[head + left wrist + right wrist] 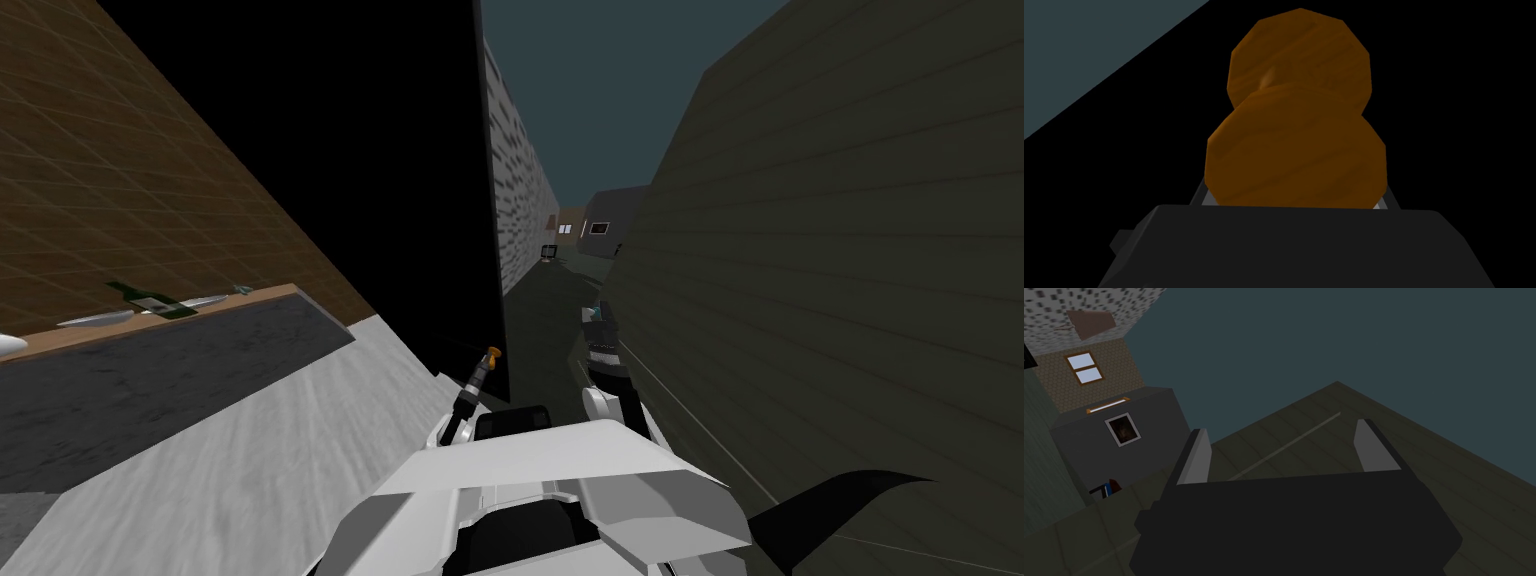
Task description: Push the door open
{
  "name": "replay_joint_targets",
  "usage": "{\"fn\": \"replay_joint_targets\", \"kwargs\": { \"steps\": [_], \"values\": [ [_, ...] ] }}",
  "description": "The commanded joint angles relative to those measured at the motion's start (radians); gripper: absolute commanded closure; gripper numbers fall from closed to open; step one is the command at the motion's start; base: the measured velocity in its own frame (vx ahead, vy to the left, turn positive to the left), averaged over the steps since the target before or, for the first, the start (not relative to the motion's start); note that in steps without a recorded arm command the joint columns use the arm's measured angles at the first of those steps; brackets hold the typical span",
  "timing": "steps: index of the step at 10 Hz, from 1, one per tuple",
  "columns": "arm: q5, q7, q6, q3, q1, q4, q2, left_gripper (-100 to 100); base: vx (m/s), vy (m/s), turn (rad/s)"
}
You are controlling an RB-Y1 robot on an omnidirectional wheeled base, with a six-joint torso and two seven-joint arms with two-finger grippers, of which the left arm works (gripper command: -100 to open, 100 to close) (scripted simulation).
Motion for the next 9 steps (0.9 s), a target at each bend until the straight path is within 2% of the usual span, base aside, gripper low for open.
{"fn": "replay_joint_targets", "kwargs": {
  "steps": [1, 2, 3, 4, 6, 7, 8, 9],
  "values": [
    [0.030, 0.050, 0.001, 0.000, -0.005, -0.002, 0.000, 100, 0.038, -0.050, -0.031],
    [0.030, 0.068, 0.001, 0.000, -0.005, -0.002, 0.000, 100, 0.040, -0.023, -0.003],
    [0.049, 0.103, 0.002, 0.001, -0.006, 0.000, 0.000, 100, 0.046, -0.019, -0.026],
    [0.049, 0.109, 0.002, 0.001, -0.006, 0.000, 0.000, 100, 0.035, -0.023, -0.011],
    [0.089, 0.173, 0.003, 0.001, -0.010, 0.003, 0.000, 100, 0.043, -0.034, -0.025],
    [0.089, 0.192, 0.003, 0.001, -0.010, 0.003, 0.000, 100, 0.042, -0.033, -0.006],
    [0.109, 0.226, 0.004, 0.001, -0.012, 0.005, 0.000, 100, 0.038, -0.027, -0.022],
    [0.109, 0.233, 0.004, 0.001, -0.012, 0.005, 0.000, 100, 0.035, -0.017, -0.015]
  ]
}}
